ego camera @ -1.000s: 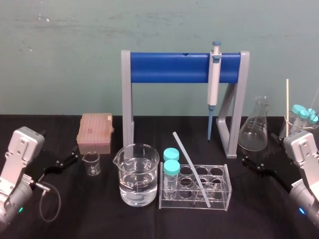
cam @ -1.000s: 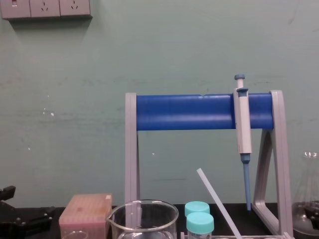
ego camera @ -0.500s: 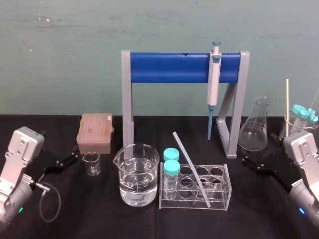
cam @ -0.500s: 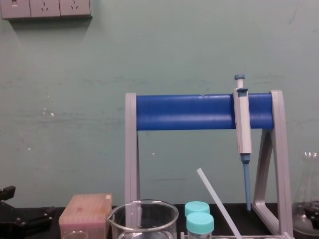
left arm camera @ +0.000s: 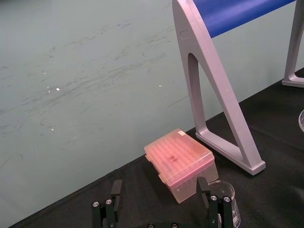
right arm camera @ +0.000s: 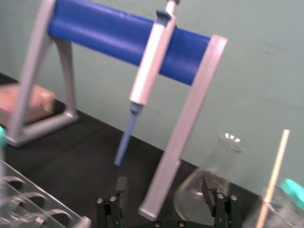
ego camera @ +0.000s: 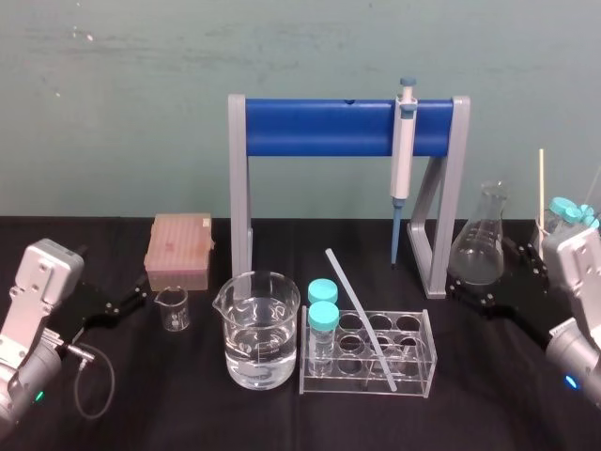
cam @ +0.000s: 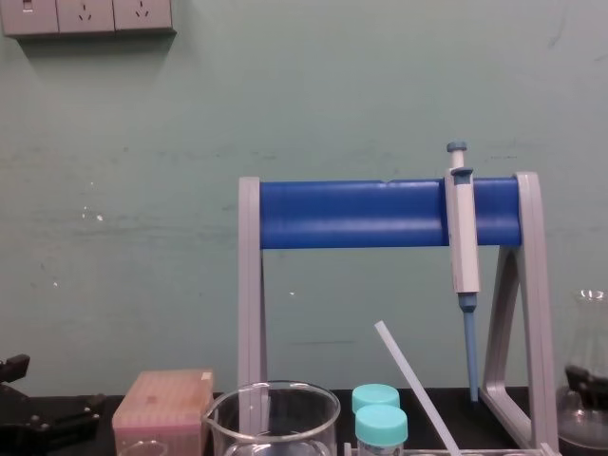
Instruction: Pick up the stirring rod with one hand, then place it down.
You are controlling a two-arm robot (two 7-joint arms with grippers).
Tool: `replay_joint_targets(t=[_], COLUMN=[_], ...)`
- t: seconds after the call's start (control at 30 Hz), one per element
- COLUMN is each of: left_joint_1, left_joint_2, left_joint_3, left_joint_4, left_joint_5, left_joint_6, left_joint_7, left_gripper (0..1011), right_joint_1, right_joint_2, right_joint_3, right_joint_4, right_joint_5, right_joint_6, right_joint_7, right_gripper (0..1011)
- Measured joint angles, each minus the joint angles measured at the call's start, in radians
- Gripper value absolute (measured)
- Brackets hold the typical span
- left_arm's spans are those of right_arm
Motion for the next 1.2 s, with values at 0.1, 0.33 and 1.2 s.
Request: replay_joint_targets(t=[0.1, 0.33, 1.2], left_joint_1=[0.000, 0.000, 0.000], left_joint_2=[0.000, 0.000, 0.000], left_joint_3=[0.000, 0.000, 0.000], left_joint_4=[0.000, 0.000, 0.000], left_joint_5=[0.000, 0.000, 0.000], left_joint_6=[0.000, 0.000, 0.000], left_joint_7=[0.000, 0.000, 0.000], left_gripper=[1000, 1000, 1000], right_joint_1=[0.000, 0.022, 0.170], right_joint_2=[-0.002, -0.021, -0.106], right_joint_3=[0.022, 0.047, -0.072], right_joint_4=[-0.037, -0.088, -0.004], right_joint_5=[0.070, 0.223, 0.218], right_joint_6=[0.049, 0.182, 0.259], right_joint_7=[0.065, 0.226, 0.457], right_gripper=[1003, 1003, 1003])
